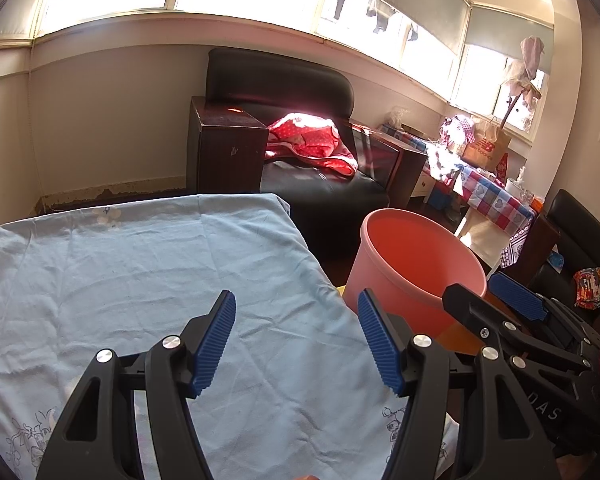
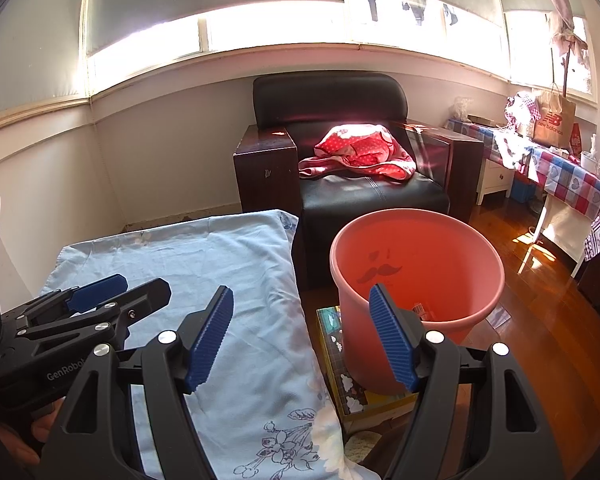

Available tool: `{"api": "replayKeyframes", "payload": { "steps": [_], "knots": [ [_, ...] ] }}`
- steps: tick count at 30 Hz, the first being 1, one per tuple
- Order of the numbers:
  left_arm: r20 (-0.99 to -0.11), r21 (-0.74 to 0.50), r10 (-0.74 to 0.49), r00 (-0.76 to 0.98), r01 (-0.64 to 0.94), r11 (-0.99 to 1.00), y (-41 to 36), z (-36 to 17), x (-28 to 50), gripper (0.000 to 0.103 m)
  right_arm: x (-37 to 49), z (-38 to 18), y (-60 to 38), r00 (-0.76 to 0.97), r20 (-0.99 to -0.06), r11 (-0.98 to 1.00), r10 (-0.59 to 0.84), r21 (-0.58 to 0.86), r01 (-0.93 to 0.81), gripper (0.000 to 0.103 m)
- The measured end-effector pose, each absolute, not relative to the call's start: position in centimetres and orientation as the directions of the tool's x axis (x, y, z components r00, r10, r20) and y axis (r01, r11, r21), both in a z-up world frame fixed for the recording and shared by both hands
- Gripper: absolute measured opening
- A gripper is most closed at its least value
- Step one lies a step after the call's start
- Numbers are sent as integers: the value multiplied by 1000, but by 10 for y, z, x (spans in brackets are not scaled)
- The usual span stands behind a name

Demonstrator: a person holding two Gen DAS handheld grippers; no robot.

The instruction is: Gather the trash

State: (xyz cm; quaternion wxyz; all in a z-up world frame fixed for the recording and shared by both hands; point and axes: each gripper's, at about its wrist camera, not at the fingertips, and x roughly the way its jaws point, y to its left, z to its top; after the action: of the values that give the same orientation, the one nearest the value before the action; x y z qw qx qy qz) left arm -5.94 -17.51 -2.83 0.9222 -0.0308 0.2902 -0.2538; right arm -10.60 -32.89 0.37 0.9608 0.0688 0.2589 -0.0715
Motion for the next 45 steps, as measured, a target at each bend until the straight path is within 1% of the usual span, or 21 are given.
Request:
{"api": "replayKeyframes", "payload": {
  "steps": [45],
  "knots": [
    [-521, -196, -490, 699, 460, 866, -177, -32, -62, 63, -111, 6, -330, 860, -500, 980, -106, 94, 176, 71]
  ]
}}
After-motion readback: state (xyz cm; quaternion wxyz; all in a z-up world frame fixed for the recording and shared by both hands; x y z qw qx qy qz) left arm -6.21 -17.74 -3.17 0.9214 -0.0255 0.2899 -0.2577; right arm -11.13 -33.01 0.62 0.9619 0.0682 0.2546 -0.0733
